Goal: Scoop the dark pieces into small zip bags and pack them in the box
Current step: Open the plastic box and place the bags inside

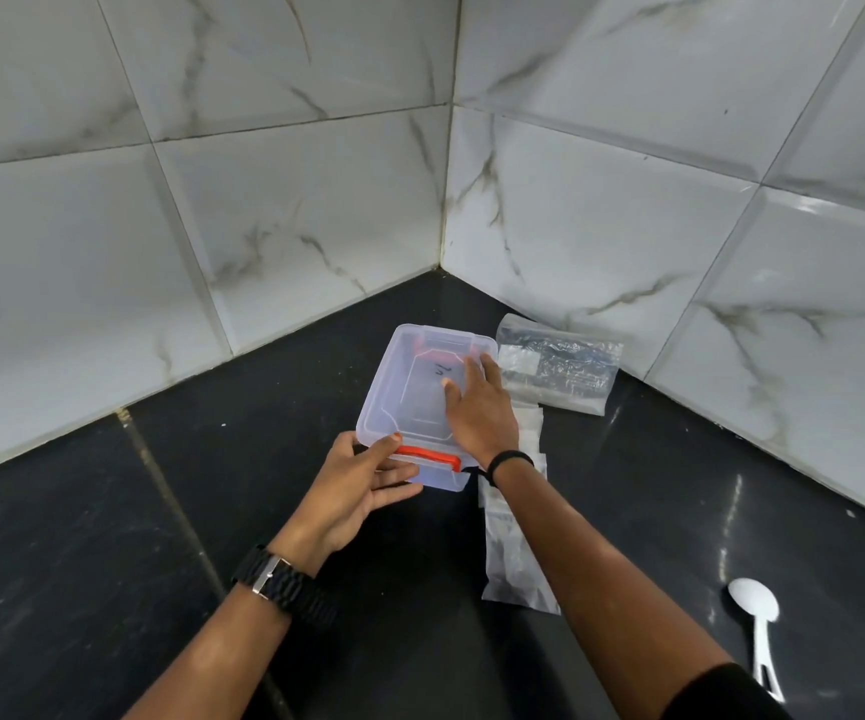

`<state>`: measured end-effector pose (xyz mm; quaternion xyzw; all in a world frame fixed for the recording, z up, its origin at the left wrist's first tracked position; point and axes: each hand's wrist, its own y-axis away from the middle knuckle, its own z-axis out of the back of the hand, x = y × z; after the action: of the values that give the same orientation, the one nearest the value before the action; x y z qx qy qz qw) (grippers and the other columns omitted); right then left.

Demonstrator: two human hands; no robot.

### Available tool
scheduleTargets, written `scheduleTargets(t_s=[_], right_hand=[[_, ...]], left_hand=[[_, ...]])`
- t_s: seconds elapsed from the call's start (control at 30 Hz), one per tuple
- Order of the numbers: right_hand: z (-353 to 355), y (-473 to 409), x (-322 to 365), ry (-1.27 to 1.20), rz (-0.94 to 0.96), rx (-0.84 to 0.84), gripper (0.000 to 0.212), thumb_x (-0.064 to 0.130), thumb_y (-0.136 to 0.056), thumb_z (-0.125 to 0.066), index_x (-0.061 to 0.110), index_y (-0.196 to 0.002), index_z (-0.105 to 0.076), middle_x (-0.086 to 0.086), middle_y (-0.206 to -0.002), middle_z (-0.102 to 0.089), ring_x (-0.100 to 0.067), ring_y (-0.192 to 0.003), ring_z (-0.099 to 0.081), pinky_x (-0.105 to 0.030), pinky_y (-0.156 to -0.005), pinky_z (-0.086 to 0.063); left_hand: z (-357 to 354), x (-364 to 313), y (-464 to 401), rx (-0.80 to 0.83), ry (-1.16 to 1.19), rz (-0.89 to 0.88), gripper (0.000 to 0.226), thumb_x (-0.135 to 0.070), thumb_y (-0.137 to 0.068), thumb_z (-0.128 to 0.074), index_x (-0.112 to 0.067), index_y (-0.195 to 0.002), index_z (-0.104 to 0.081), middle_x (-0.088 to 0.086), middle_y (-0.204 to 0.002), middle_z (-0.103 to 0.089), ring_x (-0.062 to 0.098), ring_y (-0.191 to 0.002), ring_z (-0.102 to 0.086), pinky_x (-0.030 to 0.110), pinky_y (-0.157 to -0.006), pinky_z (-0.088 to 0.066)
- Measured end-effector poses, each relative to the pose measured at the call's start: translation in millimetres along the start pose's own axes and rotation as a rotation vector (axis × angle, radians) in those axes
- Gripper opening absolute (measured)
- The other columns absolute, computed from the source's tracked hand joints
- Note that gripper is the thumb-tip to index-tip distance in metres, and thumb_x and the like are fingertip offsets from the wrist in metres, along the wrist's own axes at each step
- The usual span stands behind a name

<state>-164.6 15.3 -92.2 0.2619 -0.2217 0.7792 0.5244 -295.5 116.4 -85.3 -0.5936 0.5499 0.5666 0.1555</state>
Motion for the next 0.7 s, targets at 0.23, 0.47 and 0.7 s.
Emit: scheduleTargets(t_s=[0.23, 0.47, 0.7], right_hand=[[-3.0, -4.5, -1.1, 0.039, -0.025, -0.003, 0.049, 0.030, -0.100, -0.035, 0.015, -0.146, -0.026, -0.003, -0.158, -0.011, -0.036, -0.132, -0.035, -0.041, -0.104, -0.036], [-4.3, -6.2, -3.5, 0.206, 0.025, -0.068, 0.043, 0.030, -0.098, -0.038, 0.013, -0.138, -0.040, -0.014, -0.152, -0.024, -0.033, -0.139, -0.022, -0.042, -0.116, -0.016], [1.3, 26.3, 7.7, 0.206, 0.589, -0.068, 0.021, 0.027, -0.091, -0.055, 0.009, -0.097, -0.065, -0.007, -0.104, -0.058, -0.022, -0.096, -0.055, -0.040, -0.089, -0.049]], left_hand=[[23.4, 19.7, -8.3, 0.063, -0.003, -0.182, 0.038, 0.002, -0.091, -0.054, -0.008, -0.127, -0.048, 0.016, -0.103, -0.070, 0.026, -0.100, -0.069, 0.039, -0.083, -0.058], [18.7, 25.0, -21.0, 0.000, -0.305, -0.326, 0.051, -0.006, -0.090, -0.060, -0.021, -0.134, -0.040, 0.005, -0.107, -0.068, 0.019, -0.098, -0.069, 0.037, -0.081, -0.059], [20.7, 42.1, -29.7, -0.115, -0.433, -0.338, 0.047, -0.020, -0.096, -0.054, -0.030, -0.139, -0.040, 0.010, -0.089, -0.059, 0.020, -0.087, -0.065, 0.032, -0.072, -0.059]])
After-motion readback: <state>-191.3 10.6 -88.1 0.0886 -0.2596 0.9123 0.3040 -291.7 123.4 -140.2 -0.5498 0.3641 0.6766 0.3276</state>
